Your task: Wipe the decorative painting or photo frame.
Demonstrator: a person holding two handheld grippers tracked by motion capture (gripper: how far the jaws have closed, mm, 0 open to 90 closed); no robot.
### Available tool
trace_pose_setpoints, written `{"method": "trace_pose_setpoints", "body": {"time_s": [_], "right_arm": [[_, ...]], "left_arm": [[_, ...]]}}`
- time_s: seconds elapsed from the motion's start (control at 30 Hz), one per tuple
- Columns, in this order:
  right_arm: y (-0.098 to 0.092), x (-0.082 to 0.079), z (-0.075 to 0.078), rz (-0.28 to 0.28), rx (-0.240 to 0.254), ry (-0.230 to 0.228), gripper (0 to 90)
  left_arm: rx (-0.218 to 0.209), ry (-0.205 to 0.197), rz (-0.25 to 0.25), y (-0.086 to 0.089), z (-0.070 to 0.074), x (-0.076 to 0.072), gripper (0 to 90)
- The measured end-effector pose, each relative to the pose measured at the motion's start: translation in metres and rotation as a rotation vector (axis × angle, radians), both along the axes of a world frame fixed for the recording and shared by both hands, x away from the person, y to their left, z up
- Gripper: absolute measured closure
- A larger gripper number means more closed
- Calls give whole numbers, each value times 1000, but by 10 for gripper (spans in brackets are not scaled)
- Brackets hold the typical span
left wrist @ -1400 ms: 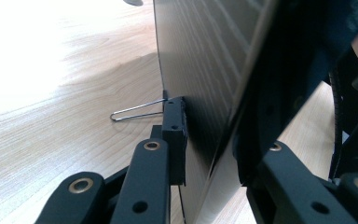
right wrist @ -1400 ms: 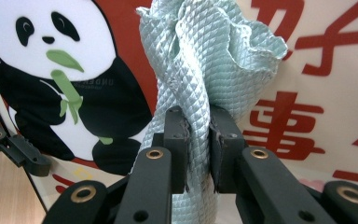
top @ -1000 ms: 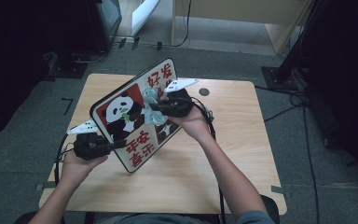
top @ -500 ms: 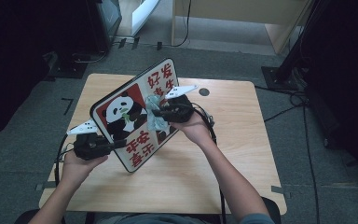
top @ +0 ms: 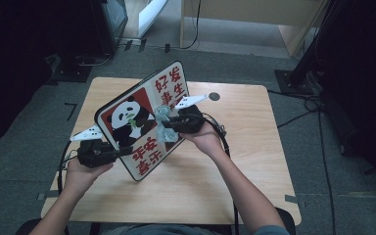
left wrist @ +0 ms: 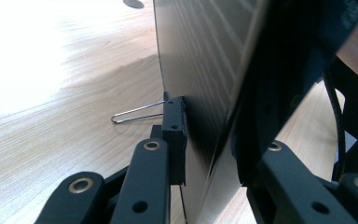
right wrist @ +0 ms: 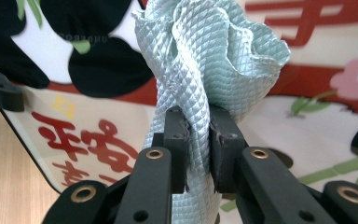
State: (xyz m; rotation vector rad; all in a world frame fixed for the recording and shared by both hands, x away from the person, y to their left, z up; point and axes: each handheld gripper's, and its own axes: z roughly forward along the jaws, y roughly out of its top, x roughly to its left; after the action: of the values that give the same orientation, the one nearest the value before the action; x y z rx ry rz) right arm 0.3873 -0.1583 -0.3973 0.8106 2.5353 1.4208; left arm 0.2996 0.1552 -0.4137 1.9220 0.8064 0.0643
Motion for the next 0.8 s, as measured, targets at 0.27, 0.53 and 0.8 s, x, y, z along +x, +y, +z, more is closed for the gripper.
{"method": "trace_pose_setpoints", "body": {"time_s": [0.27, 0.53, 0.8], "right_arm": [[-4, -1, -14, -5, -2, 24, 796], [-6, -4, -22, -17, 9, 28, 796], [-7, -5, -30, -18, -6, 48, 796]], "left_arm": [[0, 1, -2, 0, 0, 0, 753], [-1, 3, -8, 0, 0, 1, 750], [-3, 5, -11, 0, 0, 1, 748]]}}
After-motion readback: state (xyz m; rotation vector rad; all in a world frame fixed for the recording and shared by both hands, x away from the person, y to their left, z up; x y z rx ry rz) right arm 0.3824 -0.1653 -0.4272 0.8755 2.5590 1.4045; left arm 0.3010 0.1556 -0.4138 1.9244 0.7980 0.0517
